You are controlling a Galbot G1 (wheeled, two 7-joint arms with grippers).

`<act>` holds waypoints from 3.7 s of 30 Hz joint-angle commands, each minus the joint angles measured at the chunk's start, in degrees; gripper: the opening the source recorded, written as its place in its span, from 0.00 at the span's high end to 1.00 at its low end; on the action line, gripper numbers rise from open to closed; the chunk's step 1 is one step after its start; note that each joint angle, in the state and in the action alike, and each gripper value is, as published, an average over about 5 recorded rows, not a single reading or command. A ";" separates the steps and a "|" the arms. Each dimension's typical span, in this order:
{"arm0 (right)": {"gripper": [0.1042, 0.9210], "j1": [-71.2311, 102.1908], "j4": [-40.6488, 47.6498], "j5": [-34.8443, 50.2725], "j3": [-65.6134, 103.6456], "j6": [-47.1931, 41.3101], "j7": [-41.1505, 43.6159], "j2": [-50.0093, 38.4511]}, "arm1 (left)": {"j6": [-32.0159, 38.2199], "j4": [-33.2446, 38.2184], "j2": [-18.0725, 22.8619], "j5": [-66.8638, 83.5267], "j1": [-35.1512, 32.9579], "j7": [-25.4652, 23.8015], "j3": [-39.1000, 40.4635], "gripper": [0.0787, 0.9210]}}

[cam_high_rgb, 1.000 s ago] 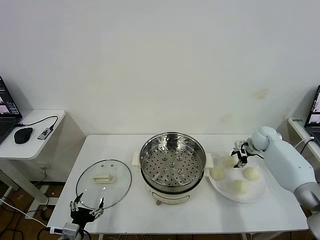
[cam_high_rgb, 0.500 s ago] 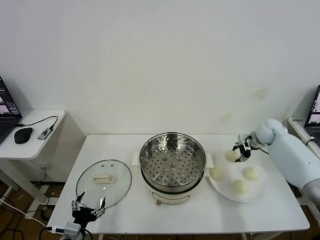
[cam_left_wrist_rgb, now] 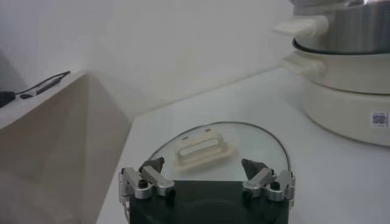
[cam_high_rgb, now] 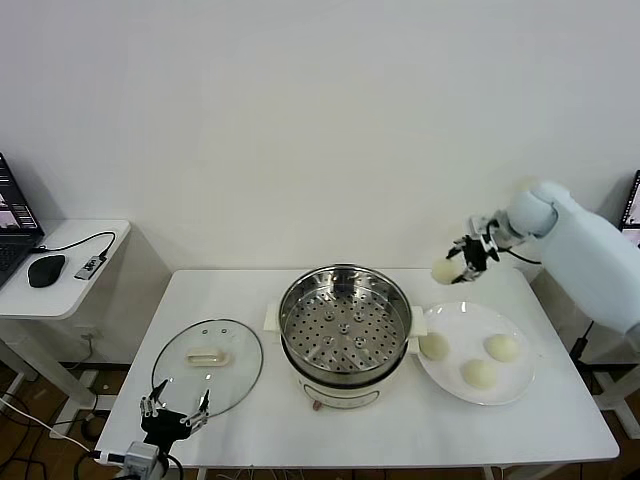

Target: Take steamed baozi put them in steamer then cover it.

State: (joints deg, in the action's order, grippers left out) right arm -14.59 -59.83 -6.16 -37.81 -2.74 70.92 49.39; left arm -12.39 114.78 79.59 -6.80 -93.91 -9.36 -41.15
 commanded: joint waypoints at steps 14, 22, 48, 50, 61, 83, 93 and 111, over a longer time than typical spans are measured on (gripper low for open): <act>0.39 -9.64 3.76 15.46 -12.03 45.78 6.16 12.41 | 0.03 0.68 1.23 -0.18 -1.12 0.56 -1.04 0.12; 0.39 -11.36 -3.30 6.95 -13.31 50.26 6.30 13.69 | 0.05 0.94 1.91 -0.78 -1.49 0.67 -1.28 0.12; 0.40 -6.04 1.67 -11.25 -15.23 50.24 -1.46 20.40 | 0.09 0.72 1.98 -0.83 -1.58 0.84 -1.64 0.12; 0.40 -5.53 2.64 -12.88 -14.99 50.24 -2.81 20.96 | 0.09 0.68 2.00 -0.83 -1.52 0.83 -1.64 0.12; 0.40 -3.41 6.43 -17.61 -14.27 50.22 -6.23 22.54 | 0.10 0.47 1.87 -0.45 -1.41 0.77 -1.80 0.12; 0.37 -2.23 7.22 -16.78 -14.78 50.01 -7.67 22.82 | 0.18 -0.51 1.78 -0.43 -0.94 0.71 -1.55 0.12; 0.13 -5.04 4.67 -5.66 -14.37 44.75 -1.90 20.43 | 0.18 -0.35 1.85 -0.43 -0.94 0.66 -1.49 0.12; 0.12 -20.07 -13.29 20.16 -22.45 8.72 5.80 -2.91 | -0.53 1.47 0.66 0.78 -1.56 -0.01 -1.10 0.12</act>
State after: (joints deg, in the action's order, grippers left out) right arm -28.06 -65.70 3.45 -56.90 24.94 73.71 57.44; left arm -12.83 116.17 80.25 -6.14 -95.51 -9.39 -42.28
